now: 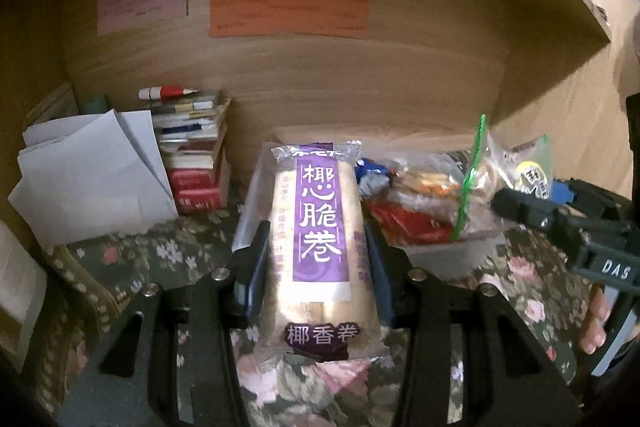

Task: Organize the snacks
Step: 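Place the coconut roll and zip cookie bag into the clear box, release both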

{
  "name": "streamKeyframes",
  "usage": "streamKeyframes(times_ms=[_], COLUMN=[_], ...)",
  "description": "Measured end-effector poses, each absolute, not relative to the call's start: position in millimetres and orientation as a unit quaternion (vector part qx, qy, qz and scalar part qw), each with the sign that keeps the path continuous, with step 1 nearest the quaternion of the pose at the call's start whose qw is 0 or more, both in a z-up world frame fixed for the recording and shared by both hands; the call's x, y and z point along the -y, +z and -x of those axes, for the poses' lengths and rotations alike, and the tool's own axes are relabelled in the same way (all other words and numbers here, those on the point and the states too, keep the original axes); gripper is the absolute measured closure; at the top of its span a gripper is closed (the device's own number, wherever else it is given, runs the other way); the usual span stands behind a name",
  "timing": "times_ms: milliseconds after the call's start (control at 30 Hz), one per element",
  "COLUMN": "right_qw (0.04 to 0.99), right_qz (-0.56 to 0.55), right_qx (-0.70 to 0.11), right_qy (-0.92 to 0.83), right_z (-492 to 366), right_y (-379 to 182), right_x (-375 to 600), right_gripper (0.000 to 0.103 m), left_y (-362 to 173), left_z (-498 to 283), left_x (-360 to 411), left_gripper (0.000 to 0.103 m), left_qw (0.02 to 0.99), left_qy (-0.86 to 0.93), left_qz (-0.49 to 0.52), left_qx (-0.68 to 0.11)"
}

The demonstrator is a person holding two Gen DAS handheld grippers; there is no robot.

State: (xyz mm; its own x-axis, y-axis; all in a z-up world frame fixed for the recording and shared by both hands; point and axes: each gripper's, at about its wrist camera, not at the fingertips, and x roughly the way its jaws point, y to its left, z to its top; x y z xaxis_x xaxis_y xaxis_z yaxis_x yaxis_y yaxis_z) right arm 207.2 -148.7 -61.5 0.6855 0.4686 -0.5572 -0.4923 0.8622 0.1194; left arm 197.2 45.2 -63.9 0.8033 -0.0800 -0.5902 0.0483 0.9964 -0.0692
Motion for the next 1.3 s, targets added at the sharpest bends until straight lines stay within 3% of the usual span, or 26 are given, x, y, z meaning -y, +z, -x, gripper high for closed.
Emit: streamKeyframes(times_ms=[700,833,900,967,1067,1300], right_qw=[0.892,0.894,0.891,0.889,0.894,0.911], right_qz=[0.066,0.076,0.075,0.07,0.064,0.042], right_qx=[-0.362,-0.358,-0.364,-0.369,-0.363,-0.329], right_qy=[0.264,0.26,0.261,0.263,0.255,0.244], right_z=[-272,-272,-273,-275,-272,-251], right_y=[-103,-103,-103,-102,-96,-66], right_x=[99,98,98,99,104,126], right_gripper=[0.047,0.043,0.04,0.03,0.021,0.02], left_y=[-98,-102,-102,-99,-91,-60], left_z=[-270,-273,-274,-271,-262,-228], left_x=[-55,-59,-62,-65,-65,-63], left_gripper=[0.058,0.057,0.048,0.041,0.04,0.04], left_qw=[0.936,0.935,0.935,0.937,0.942,0.955], left_qy=[-0.039,-0.029,-0.029,-0.028,-0.028,-0.029], left_qz=[0.031,0.044,0.048,0.052,0.048,0.041], left_qx=[-0.347,-0.352,-0.351,-0.344,-0.332,-0.291])
